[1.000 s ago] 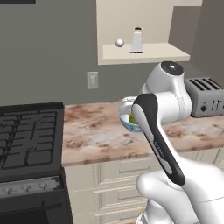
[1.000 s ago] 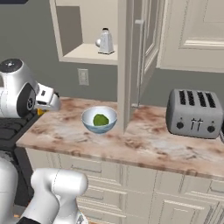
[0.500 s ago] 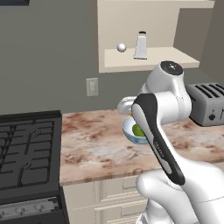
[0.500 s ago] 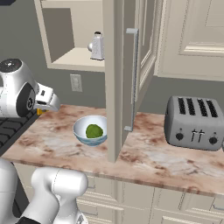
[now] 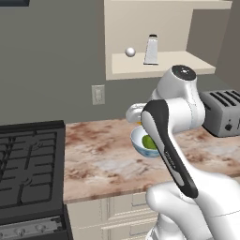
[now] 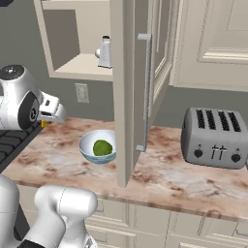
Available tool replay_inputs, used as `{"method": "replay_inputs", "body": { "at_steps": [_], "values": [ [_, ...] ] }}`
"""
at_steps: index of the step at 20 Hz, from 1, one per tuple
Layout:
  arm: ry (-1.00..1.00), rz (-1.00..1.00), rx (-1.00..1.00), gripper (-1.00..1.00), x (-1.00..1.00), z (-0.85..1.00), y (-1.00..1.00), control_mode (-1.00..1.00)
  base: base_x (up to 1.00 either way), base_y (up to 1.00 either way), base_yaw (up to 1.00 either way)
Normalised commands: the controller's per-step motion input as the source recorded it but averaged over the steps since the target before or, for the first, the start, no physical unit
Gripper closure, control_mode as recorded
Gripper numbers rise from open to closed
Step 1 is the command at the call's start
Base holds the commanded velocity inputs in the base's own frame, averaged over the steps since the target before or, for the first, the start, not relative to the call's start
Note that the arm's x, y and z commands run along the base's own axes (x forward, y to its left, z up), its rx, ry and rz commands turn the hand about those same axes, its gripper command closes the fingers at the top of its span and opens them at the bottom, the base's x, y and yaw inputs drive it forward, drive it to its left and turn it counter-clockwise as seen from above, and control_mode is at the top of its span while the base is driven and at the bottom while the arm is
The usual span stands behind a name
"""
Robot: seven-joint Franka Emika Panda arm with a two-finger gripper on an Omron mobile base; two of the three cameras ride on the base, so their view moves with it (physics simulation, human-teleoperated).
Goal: Pick the cheese from the fridge and the cheese grater from the cabinet and place them next to the salad bowl.
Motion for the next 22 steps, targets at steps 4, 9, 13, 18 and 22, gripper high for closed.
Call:
{"method": "replay_inputs", "body": {
  "at_steps": [4, 9, 13, 18, 22],
  "values": [
    [0.0, 0.0, 0.0, 1.0, 0.0, 0.0, 0.0, 1.0, 0.0, 0.0, 0.0],
    [0.0, 0.0, 0.0, 1.0, 0.0, 0.0, 0.0, 1.0, 0.0, 0.0, 0.0],
    [0.0, 0.0, 0.0, 1.0, 0.0, 0.0, 0.0, 1.0, 0.0, 0.0, 0.0],
    [0.0, 0.0, 0.0, 1.0, 0.0, 0.0, 0.0, -1.0, 0.0, 0.0, 0.0],
    [0.0, -0.13, 0.0, 1.0, 0.0, -0.04, -0.02, -1.0, 0.0, 0.0, 0.0]
  ]
}}
